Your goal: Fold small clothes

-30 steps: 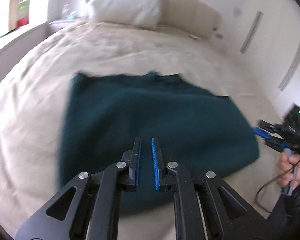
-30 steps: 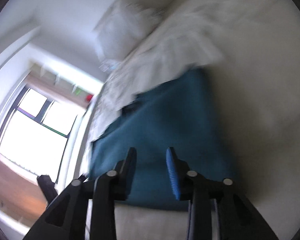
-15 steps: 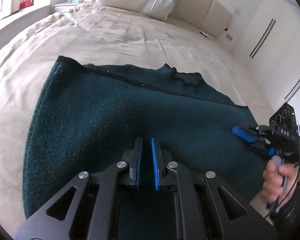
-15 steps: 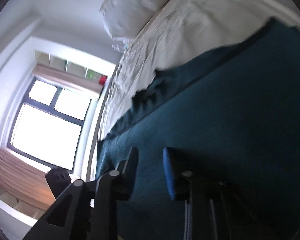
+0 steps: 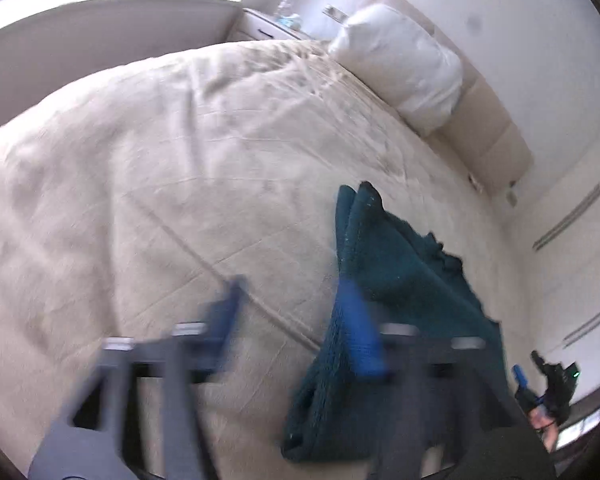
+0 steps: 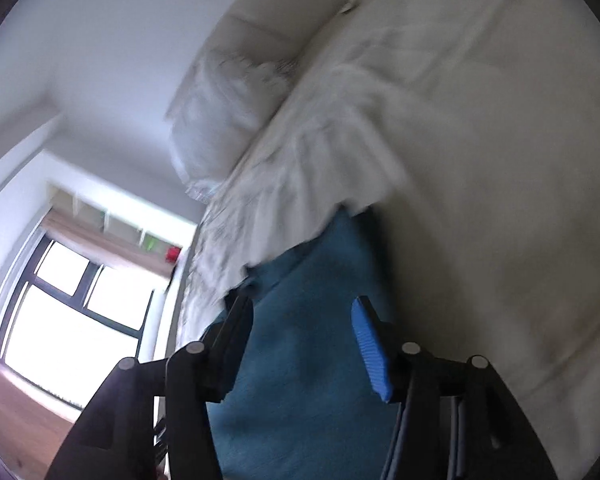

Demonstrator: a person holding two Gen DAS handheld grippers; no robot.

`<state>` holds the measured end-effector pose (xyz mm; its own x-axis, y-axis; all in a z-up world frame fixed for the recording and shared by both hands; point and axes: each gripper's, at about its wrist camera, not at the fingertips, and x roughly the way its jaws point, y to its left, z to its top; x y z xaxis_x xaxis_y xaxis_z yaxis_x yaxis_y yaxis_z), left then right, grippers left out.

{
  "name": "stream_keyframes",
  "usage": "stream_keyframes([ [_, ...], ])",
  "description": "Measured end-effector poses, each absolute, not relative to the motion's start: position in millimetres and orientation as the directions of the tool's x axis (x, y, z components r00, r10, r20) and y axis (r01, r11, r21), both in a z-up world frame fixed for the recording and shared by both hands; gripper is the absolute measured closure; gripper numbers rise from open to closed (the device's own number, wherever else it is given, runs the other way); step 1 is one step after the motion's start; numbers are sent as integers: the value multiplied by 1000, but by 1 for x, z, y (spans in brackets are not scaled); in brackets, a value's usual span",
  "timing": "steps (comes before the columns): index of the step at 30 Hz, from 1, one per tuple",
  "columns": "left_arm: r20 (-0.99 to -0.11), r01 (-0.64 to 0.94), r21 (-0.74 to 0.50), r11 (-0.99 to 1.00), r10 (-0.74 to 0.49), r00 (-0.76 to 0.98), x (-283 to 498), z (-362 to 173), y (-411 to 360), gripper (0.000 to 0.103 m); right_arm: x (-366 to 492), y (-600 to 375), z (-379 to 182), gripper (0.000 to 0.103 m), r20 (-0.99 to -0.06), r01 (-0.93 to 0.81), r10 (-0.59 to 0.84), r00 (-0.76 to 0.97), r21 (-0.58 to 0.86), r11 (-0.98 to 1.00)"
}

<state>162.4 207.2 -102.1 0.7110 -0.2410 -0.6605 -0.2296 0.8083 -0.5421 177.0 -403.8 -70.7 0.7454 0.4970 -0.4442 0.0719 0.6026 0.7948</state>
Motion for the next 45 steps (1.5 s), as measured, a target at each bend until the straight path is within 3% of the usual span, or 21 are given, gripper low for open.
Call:
stream_keyframes([
  [6,-689,-153,-632,760,-460,560,182,-124,184,25,213,-327,-69,45,-411,-78,678,609,820,567],
  [11,-694,-150,-671,726,-544,471,201,-137,177,26,232,-287,-82,45,-436,-117,745,505,821,559],
  [15,-700,-140,-680,719,-582,414,211,-137,171,33,242,-276,-95,45,-444,-102,767,464,833,544],
  [20,-715,-145,-674,724,-592,371,213,-139,164,43,255,-270,-109,47,-473,-70,770,429,832,551],
  [24,-712,-189,-688,700,-603,360,212,-147,168,74,256,-274,-115,52,-473,-62,773,422,836,546],
  [28,-705,-198,-697,689,-609,364,209,-149,172,86,254,-274,-114,52,-485,-70,770,414,827,558],
  [39,-707,-170,-677,716,-568,422,207,-117,155,91,250,-276,-115,52,-490,-77,769,411,821,565],
  [43,-708,-90,-643,761,-546,449,208,-80,125,91,249,-285,-105,41,-474,-50,784,402,843,535],
  [45,-699,-13,-616,788,-539,470,211,-56,89,91,250,-292,-96,41,-442,-57,802,402,862,503],
])
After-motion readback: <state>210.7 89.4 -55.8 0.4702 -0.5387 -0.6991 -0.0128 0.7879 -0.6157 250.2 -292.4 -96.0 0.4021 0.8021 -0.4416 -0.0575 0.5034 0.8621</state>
